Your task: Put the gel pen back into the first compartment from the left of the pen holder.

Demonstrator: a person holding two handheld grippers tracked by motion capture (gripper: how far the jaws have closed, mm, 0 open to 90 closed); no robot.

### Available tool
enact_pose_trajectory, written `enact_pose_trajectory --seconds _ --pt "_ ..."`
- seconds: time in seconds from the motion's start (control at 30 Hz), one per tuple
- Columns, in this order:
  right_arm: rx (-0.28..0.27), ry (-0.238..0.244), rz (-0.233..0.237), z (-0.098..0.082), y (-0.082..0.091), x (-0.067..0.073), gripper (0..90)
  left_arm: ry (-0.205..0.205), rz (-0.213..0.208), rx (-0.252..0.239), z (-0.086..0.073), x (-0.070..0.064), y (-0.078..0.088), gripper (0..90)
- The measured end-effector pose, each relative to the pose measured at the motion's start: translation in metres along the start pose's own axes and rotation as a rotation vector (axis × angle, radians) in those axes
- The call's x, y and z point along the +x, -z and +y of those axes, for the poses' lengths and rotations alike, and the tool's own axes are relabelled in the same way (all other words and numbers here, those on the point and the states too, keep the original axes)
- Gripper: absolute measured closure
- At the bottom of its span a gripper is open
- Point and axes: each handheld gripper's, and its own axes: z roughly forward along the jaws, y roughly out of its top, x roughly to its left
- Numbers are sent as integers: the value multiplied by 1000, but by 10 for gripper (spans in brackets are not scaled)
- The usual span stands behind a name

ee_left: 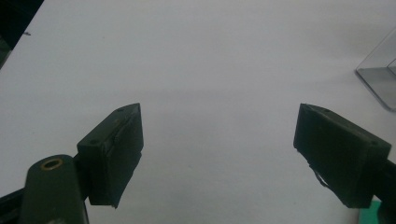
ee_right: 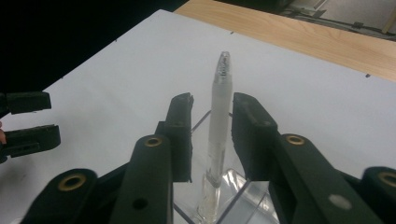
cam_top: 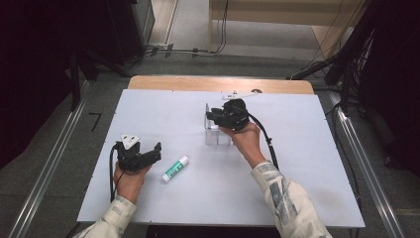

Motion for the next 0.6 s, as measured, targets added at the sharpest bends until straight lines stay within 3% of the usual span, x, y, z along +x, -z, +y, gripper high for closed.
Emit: enact_pose_trajectory --seconds 0.17,0.6 --pt "-24 -11 2 -5 13 -6 520 -3 0 0 0 -1 0 159" --pt "-64 -25 -29 -19 39 -20 351 -6 2 2 0 -2 -1 159"
